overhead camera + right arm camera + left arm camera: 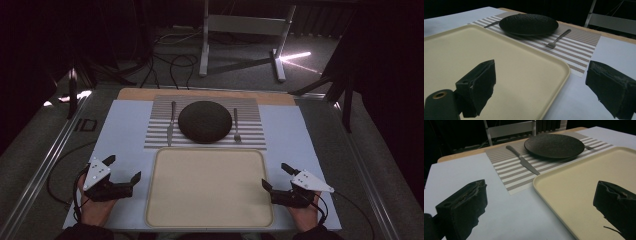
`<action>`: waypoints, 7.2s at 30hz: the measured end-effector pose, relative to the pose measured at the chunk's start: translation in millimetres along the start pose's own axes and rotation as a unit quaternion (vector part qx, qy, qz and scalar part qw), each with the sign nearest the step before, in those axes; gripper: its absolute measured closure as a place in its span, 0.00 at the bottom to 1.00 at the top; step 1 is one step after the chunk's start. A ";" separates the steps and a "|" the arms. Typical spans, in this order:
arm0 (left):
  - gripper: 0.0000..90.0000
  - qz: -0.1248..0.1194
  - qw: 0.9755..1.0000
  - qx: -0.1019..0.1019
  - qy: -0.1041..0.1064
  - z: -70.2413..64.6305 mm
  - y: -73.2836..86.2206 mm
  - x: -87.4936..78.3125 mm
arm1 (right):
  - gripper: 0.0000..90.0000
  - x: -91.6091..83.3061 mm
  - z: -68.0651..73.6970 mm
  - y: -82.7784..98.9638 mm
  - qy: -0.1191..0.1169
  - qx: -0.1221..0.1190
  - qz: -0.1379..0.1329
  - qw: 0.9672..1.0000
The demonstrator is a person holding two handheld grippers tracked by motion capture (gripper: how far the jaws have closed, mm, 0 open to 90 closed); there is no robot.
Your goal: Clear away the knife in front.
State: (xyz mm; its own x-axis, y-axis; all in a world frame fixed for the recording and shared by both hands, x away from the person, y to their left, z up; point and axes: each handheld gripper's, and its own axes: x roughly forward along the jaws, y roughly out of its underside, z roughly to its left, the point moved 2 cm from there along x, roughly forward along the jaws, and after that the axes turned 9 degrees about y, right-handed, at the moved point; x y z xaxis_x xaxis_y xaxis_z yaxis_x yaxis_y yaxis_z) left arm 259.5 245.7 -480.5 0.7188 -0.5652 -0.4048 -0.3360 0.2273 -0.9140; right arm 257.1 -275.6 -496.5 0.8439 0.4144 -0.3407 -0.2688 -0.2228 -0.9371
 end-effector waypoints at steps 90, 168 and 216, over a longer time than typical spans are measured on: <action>0.02 0.161 0.987 0.009 -0.025 57.6 -76.8 144.6 | 0.10 3.8 1.3 3.6 0.009 0.010 0.004 1.000; 0.71 0.258 0.962 -0.078 -0.036 80.6 -84.7 262.4 | 0.10 5.4 -0.5 4.0 -0.001 0.013 0.005 1.000; 0.90 0.247 0.960 -0.112 -0.062 90.5 -81.5 251.5 | 0.10 5.3 -1.3 4.3 0.001 0.013 0.009 1.000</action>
State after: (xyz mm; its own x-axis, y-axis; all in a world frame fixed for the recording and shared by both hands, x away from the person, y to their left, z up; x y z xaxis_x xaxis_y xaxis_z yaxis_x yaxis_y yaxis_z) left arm 522.7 156.8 -510.1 0.5004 -0.3295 -0.8006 -0.7673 0.2595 -0.5864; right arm 261.0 -275.6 -502.2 0.8394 0.4096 -0.3573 -0.2955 -0.2078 -0.9325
